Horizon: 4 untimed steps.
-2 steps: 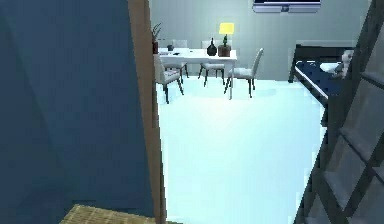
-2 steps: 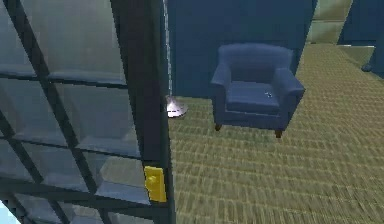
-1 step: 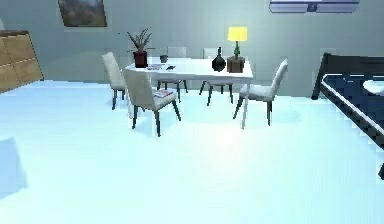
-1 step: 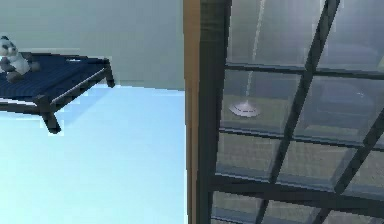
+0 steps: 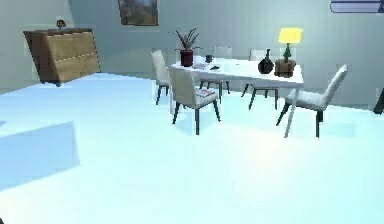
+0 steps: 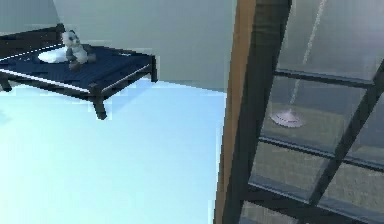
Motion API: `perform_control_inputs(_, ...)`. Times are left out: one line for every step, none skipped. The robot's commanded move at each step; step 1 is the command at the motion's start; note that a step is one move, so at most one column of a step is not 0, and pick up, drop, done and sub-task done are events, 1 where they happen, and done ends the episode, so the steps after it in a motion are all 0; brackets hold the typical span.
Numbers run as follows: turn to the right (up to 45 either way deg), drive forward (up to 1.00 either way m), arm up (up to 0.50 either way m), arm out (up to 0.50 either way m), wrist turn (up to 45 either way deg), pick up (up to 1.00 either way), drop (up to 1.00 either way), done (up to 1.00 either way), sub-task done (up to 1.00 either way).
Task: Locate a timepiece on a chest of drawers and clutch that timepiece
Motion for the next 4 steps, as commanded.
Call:
perform_control_inputs(0.0, 0.25, 0.00, 0.00, 0.0, 0.00, 0.00, 0.00, 0.00)
perform_control_inputs(-6.0, 0.00, 0.00, 0.00, 0.0, 0.00, 0.00, 0.00, 0.00)
perform_control_inputs(0.0, 0.05, 0.00, 0.00, 0.0, 0.00, 0.00, 0.00, 0.00)
perform_control_inputs(-12.0, 0.00, 0.00, 0.00, 0.0, 0.00, 0.00, 0.00, 0.00)
